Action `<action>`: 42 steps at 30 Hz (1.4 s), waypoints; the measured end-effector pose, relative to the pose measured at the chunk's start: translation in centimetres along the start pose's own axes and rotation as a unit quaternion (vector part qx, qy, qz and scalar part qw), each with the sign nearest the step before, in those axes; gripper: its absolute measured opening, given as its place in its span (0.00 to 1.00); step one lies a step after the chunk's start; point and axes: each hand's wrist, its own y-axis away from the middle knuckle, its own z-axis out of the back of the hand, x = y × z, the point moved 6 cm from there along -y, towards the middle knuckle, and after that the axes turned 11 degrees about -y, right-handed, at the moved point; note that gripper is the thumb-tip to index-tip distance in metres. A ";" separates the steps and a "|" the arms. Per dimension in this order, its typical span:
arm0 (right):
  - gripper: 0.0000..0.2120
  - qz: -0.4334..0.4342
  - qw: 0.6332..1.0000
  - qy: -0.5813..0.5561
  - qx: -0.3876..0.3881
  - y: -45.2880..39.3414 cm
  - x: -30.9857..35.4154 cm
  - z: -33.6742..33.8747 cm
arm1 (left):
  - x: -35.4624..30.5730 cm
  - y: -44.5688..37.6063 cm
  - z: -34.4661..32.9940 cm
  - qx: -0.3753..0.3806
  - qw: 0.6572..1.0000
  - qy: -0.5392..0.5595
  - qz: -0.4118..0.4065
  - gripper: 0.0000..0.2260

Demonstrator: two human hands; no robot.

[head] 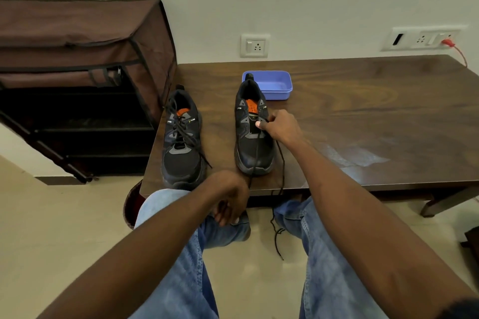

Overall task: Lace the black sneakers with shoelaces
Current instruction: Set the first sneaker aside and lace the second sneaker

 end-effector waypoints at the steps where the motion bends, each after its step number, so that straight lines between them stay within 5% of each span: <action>1: 0.15 -0.013 1.000 -0.005 0.025 0.0 -0.2 0.1 | 0.5 0.6 0.9 -0.024 0.999 0.047 -0.008 0.12; 3: 0.15 -0.064 0.995 -0.016 0.080 0.0 -1.0 0.6 | 1.8 2.3 4.0 -0.146 0.971 0.184 -0.051 0.10; 6: 0.14 -0.133 0.980 0.002 0.150 0.5 -2.6 0.9 | 4.5 5.0 8.4 -0.385 0.847 0.361 -0.062 0.13; 8: 0.09 -0.145 0.973 0.008 0.182 1.1 -2.9 0.7 | 5.5 5.5 9.8 -0.495 0.778 0.387 -0.020 0.15; 10: 0.05 -0.153 0.968 0.016 0.199 1.7 -2.9 0.5 | 5.2 5.3 10.5 -0.537 0.757 0.371 0.013 0.17; 14: 0.04 -0.142 0.951 -0.038 0.271 2.6 -1.9 1.3 | 4.3 5.3 11.3 -0.560 0.777 0.278 0.074 0.12; 17: 0.14 -0.081 0.933 -0.176 0.305 3.8 -0.1 1.9 | 4.3 5.5 11.4 -0.556 0.785 0.265 0.070 0.08; 23: 0.26 -0.169 0.964 0.056 0.199 3.3 -1.5 1.8 | 4.5 5.5 11.1 -0.553 0.776 0.302 0.015 0.10; 26: 0.23 -0.110 0.980 0.160 0.044 1.6 -1.3 2.4 | 4.4 5.6 11.1 -0.548 0.781 0.298 0.011 0.12; 31: 0.21 -0.052 0.995 0.086 0.027 0.1 -0.5 0.5 | 3.8 5.8 10.7 -0.512 0.808 0.290 -0.021 0.12; 37: 0.16 -0.038 0.992 0.118 -0.011 -0.2 0.1 -0.7 | 3.4 5.7 8.6 -0.431 0.869 0.234 -0.067 0.12; 42: 0.16 -0.037 0.995 0.090 -0.032 -0.1 0.2 0.0 | -0.3 3.7 3.3 -0.191 0.967 0.108 -0.131 0.10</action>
